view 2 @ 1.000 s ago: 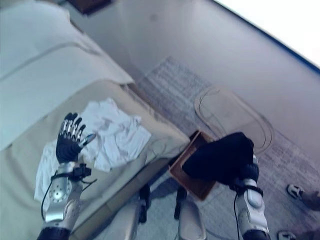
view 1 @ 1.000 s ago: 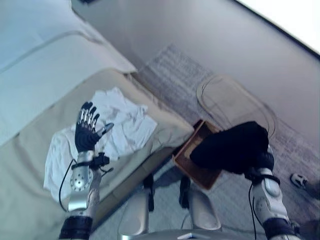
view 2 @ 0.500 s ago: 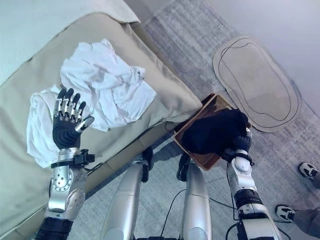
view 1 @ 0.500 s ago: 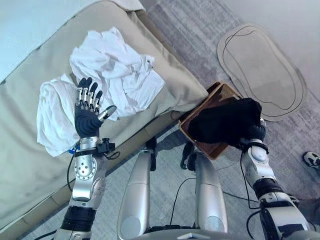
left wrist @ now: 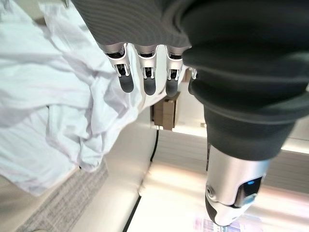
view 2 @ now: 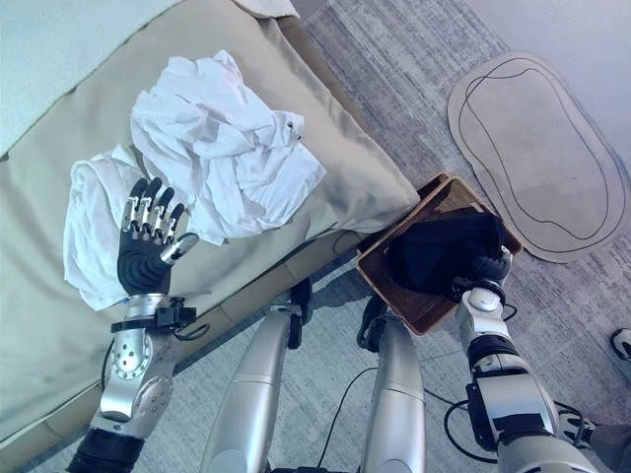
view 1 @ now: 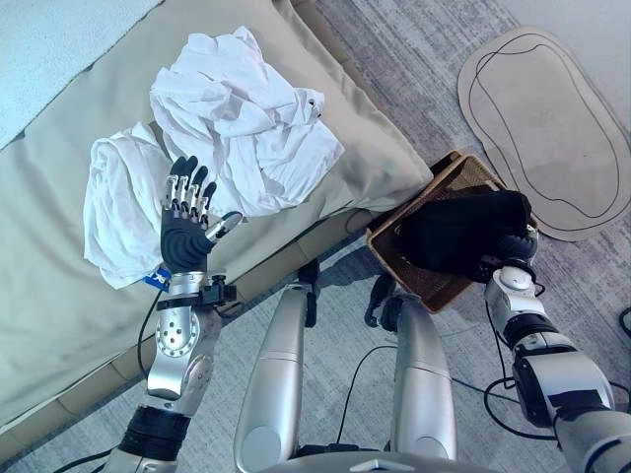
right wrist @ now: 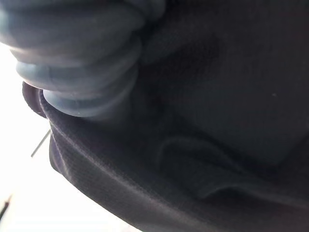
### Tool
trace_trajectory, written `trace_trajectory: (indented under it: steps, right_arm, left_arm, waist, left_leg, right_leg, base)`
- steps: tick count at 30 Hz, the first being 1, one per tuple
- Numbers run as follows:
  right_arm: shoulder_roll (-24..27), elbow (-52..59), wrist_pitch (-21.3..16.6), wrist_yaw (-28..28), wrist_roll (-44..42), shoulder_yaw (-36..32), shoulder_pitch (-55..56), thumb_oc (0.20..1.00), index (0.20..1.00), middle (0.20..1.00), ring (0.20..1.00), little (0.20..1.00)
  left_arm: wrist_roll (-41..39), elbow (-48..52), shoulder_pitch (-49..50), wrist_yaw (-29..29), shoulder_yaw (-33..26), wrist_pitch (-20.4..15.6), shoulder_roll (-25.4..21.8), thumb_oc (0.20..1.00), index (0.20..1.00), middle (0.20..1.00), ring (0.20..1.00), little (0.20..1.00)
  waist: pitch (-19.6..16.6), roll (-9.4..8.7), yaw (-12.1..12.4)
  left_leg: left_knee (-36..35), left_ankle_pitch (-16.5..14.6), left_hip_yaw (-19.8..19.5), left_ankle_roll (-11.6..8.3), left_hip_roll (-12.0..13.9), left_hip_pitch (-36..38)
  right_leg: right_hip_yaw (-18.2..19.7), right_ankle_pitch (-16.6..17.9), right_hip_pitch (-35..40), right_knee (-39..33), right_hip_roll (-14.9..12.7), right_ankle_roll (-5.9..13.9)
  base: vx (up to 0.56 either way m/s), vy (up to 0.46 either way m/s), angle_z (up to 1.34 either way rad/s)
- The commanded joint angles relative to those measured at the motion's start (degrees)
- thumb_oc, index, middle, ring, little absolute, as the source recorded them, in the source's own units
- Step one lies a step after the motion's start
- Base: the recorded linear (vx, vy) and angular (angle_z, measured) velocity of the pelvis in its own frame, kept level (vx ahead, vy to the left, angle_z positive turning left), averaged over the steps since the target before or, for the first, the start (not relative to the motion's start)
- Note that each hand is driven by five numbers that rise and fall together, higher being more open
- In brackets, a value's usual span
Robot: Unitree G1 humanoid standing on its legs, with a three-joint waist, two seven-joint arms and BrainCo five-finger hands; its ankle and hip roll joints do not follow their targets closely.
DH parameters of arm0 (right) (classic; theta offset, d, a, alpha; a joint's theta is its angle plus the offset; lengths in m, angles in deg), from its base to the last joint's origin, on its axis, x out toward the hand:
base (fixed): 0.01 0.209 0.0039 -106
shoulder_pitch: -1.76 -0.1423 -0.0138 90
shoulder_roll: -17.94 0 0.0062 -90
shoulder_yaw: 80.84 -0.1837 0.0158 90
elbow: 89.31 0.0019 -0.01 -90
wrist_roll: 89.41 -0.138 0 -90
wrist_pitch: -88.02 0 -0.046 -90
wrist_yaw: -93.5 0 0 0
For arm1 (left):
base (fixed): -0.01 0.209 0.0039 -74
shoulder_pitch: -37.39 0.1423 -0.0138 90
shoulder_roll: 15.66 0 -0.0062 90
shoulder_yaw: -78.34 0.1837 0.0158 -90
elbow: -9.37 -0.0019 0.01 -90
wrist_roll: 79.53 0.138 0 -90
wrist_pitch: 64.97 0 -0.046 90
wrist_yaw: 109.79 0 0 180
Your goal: Pick up clothes into the bucket
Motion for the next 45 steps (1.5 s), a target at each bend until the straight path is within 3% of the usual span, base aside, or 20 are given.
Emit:
trace_trajectory:
  steps: [1, 6, 10, 11, 12, 13, 20, 21, 28, 31, 33, 38, 45]
  right_arm:
    - [4.14, -3.05, -0.48, -1.21, 1.21, 1.72, -0.07, 0.2, 0.2, 0.2, 0.2, 0.2]
    - [2.87, -7.07, 2.16, -0.16, 7.62, 5.79, -0.02, 0.2, 0.2, 0.2, 0.2, 0.2]
    - [2.0, -7.17, 2.21, -0.23, 8.32, 5.9, 0.81, 0.2, 0.2, 0.2, 0.2, 0.2]
    - [1.84, -7.46, 2.22, -0.54, 8.1, 5.52, 0.81, 0.304, 0.304, 0.304, 0.304, 0.304]
    - [1.34, -7.31, 1.81, -1.44, 7.8, 4.74, 0.63, 0.909, 0.909, 0.909, 0.909, 0.909]
    - [1.33, -7.3, 1.81, -1.46, 7.81, 4.73, 0.65, 1.0, 1.0, 1.0, 1.0, 1.0]
    - [1.28, -8.11, 1.91, -2.32, 7.01, 3.44, 0.77, 1.0, 1.0, 1.0, 1.0, 1.0]
    - [1.58, -8.42, 1.99, -2.52, 6.92, 2.95, 1.08, 1.0, 1.0, 1.0, 1.0, 1.0]
    - [1.21, -8.7, 1.69, -2.23, 5.42, 1.75, 2.17, 1.0, 1.0, 1.0, 1.0, 1.0]
    - [0.46, -6.77, 0.02, -1.07, 0.31, -0.82, 3.74, 1.0, 1.0, 1.0, 1.0, 1.0]
    - [-0.63, -3.37, -2.22, 0.59, -5.87, -4.03, 6.33, 1.0, 1.0, 1.0, 1.0, 1.0]
    - [-2.27, 5.91, -4.94, 0.11, -5.86, -5.72, 12.97, 1.0, 1.0, 1.0, 1.0, 1.0]
    - [-7.63, 25.56, -6.36, 2.22, 0.0, -3.43, 24.85, 1.0, 1.0, 1.0, 1.0, 1.0]
  left_arm:
    - [0.47, 4.23, 0.9, -0.61, 0.36, -3.11, 0.29, 1.0, 1.0, 1.0, 1.0, 1.0]
    - [0.89, 3.83, -0.23, -1.19, 0.48, -3.12, 0.24, 1.0, 1.0, 1.0, 1.0, 1.0]
    - [1.28, 4.23, -0.39, -1.37, 0.01, -3.3, 0.35, 1.0, 1.0, 1.0, 1.0, 1.0]
    - [1.15, 4.41, -0.39, -1.35, -0.11, -3.33, 0.45, 1.0, 1.0, 1.0, 1.0, 1.0]
    - [1.01, 4.65, -0.33, -1.6, -0.3, -3.48, 0.61, 1.0, 1.0, 1.0, 1.0, 1.0]
    - [1.01, 4.65, -0.33, -1.6, -0.3, -3.47, 0.59, 1.0, 1.0, 1.0, 1.0, 1.0]
    - [0.74, 4.3, -0.45, -1.72, -0.14, -3.39, 0.46, 1.0, 1.0, 1.0, 1.0, 1.0]
    - [0.59, 4.0, -0.43, -1.63, -0.31, -3.44, 0.37, 1.0, 1.0, 1.0, 1.0, 1.0]
    - [0.68, 2.58, -0.98, -1.17, -0.48, -3.38, 0.29, 1.0, 1.0, 1.0, 1.0, 1.0]
    - [1.03, 0.78, -1.15, -1.02, -0.62, -3.21, 0.45, 1.0, 1.0, 1.0, 1.0, 1.0]
    - [1.56, -0.41, -1.18, -1.01, -1.18, -3.11, 0.65, 1.0, 1.0, 1.0, 1.0, 1.0]
    - [3.4, -4.3, -0.51, -2.73, -3.03, -3.06, 1.43, 1.0, 1.0, 1.0, 1.0, 1.0]
    - [18.21, -14.39, 0.1, -13.76, -10.04, -0.67, 0.88, 1.0, 1.0, 1.0, 1.0, 1.0]
  waist:
    - [-3.88, 2.07, -1.4]
    - [-4.07, 1.96, -1.5]
    - [-4.38, 1.8, -1.73]
    - [-4.51, 1.79, -1.73]
    - [-4.61, 1.8, -1.76]
    - [-4.61, 1.8, -1.75]
    - [-5.04, 1.68, -1.63]
    - [-5.1, 1.56, -1.74]
    - [-5.47, 1.03, -2.08]
    - [-5.54, 0.55, -2.37]
    - [-5.78, 0.09, -2.77]
    - [-6.06, -1.09, -3.54]
    - [-7.28, -2.68, -4.11]
  left_leg:
    - [3.73, -4.68, -2.28, 0.19, 2.09, -0.77]
    - [3.59, -4.76, -1.98, 0.33, 2.0, -0.7]
    - [3.78, -4.89, -2.03, 0.37, 1.88, -1.08]
    - [3.61, -4.89, -2.0, 0.39, 1.83, -1.06]
    - [3.35, -4.75, -2.02, 0.42, 1.81, -1.13]
    - [3.33, -4.74, -2.02, 0.42, 1.81, -1.13]
    - [1.23, -3.97, -1.99, 0.51, 1.65, -0.31]
    - [-0.46, -1.76, -1.78, 0.79, 1.59, -0.14]
    - [-5.78, -0.17, -1.52, 0.67, 1.88, 4.26]
    - [-9.79, 0.98, -1.39, 0.54, 2.11, 7.78]
    - [-12.24, 1.72, -1.42, 0.3, 2.23, 9.96]
    - [-18.08, 3.8, -1.99, -0.17, 2.65, 15.17]
    - [-23.99, 5.88, -2.78, -0.93, 3.56, 22.22]
  right_leg:
    - [3.96, 8.92, 0.57, -7.26, -3.4, 6.68]
    - [4.16, 8.96, 0.46, -7.39, -3.27, 6.7]
    - [4.33, 8.8, -0.09, -7.15, -3.29, 6.73]
    - [4.27, 8.78, -0.11, -7.2, -3.31, 6.73]
    - [4.3, 8.98, -0.15, -7.4, -3.34, 6.76]
    - [4.3, 8.99, -0.15, -7.42, -3.34, 6.76]
    - [3.79, 9.77, 0.84, -9.36, -3.54, 7.0]
    - [3.31, 11.72, 1.07, -11.1, -3.79, 6.69]
    - [2.36, 13.72, 5.13, -16.41, -3.68, 7.33]
    - [1.8, 15.15, 8.53, -20.51, -3.55, 7.86]
    - [1.33, 16.06, 10.49, -22.68, -3.51, 8.28]
    - [-0.08, 17.93, 16.09, -28.19, -3.52, 8.81]
    - [-2.16, 19.74, 24.45, -34.52, -3.51, 9.43]
  base:
    - [0.01, 0.009, 0.04]
    - [0.0, 0.004, 0.01]
    - [0.0, 0.0, 0.0]
    - [0.0, 0.0, 0.0]
    - [0.0, 0.0, 0.0]
    - [0.0, 0.0, 0.0]
    - [-0.01, 0.0, 0.04]
    - [-0.07, 0.013, 0.04]
    - [0.0, 0.001, 0.0]
    - [0.04, 0.002, -0.03]
    - [0.04, -0.013, -0.06]
    - [0.04, -0.016, -0.01]
    - [0.06, -0.026, 0.02]
